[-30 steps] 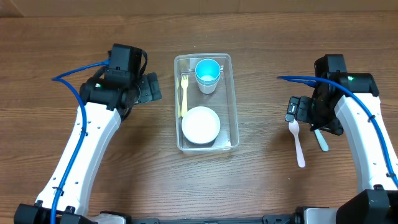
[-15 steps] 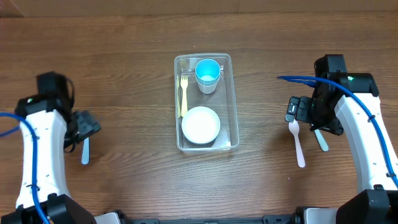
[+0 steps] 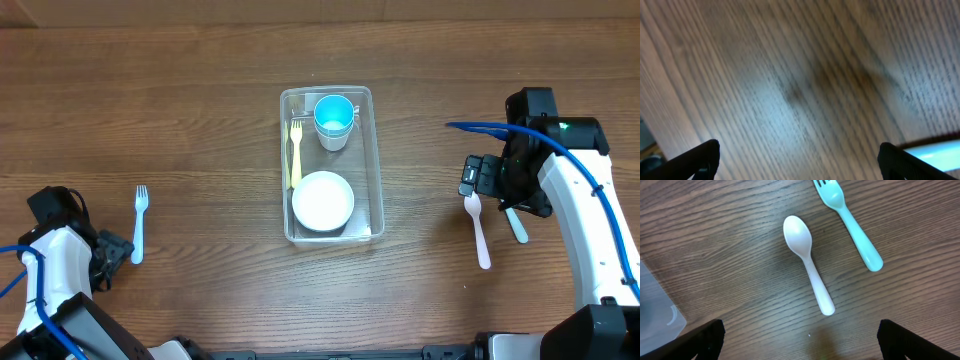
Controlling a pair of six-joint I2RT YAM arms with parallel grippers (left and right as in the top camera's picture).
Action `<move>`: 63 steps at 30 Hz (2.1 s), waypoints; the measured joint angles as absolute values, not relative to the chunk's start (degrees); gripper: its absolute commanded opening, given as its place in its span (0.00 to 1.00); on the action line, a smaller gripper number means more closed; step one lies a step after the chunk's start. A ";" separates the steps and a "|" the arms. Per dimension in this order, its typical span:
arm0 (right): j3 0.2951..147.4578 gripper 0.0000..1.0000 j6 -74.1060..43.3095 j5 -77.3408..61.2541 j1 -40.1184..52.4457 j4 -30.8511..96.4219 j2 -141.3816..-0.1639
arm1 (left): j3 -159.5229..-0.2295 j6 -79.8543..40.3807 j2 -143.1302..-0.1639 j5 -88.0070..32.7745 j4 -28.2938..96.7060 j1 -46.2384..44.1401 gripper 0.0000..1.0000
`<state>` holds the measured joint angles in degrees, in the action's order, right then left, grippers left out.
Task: Pack container
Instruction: 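Move the left gripper to the light teal fork and grasp it, then carry the light teal fork into the container beside the yellow fork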
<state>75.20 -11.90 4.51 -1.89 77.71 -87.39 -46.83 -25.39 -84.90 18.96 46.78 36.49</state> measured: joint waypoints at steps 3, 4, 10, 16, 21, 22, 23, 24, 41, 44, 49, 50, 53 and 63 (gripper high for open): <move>75.20 1.00 -11.90 4.49 -1.89 77.78 -87.39 | -45.28 -25.39 -84.93 19.11 41.76 36.49 1.00; 75.20 1.00 -11.88 4.49 -1.89 77.76 -87.39 | -44.56 -25.39 -84.97 19.14 40.14 36.49 1.00; 75.18 1.00 -11.90 4.49 -1.89 77.71 -87.39 | -41.52 -24.80 -87.24 18.61 34.22 36.49 0.98; 75.20 1.00 -11.90 4.49 -1.89 77.76 -87.39 | -41.47 -20.51 -87.90 5.50 33.15 36.25 0.92; 75.20 1.00 -11.92 4.49 -1.89 77.78 -87.39 | -41.47 -18.04 -87.90 2.90 33.06 30.98 0.93; 75.20 1.00 -11.90 4.49 -1.89 77.73 -87.39 | -41.47 -17.91 -87.90 2.74 33.01 29.80 0.93; 75.20 1.00 -11.90 4.49 -1.89 77.73 -87.39 | -41.47 -17.78 -87.90 2.76 32.95 28.84 0.96; 75.20 1.00 -11.90 4.49 -1.89 77.76 -87.39 | -41.50 -17.78 -87.90 2.79 33.19 27.92 1.00; 75.20 1.00 -11.92 4.49 -1.89 77.78 -87.39 | -51.20 -24.18 -87.00 4.16 35.77 20.36 0.93; 75.20 1.00 -11.90 4.49 -1.89 77.76 -87.39 | -47.09 -26.57 -87.02 5.48 29.19 16.64 0.93; 75.20 1.00 -11.92 4.51 -1.89 77.78 -87.39 | -41.23 -28.71 -87.13 9.08 22.22 15.73 0.91; 75.20 1.00 -11.90 4.49 -1.89 77.73 -87.39 | -40.80 -28.84 -87.13 9.65 21.34 15.73 0.89; 75.20 1.00 -11.88 4.49 -1.89 77.73 -87.39 | -38.35 -29.04 -87.61 10.39 18.31 15.73 0.79; 75.20 1.00 -11.92 4.49 -1.89 77.78 -87.39 | -38.15 -29.74 -90.54 12.69 14.68 15.73 0.19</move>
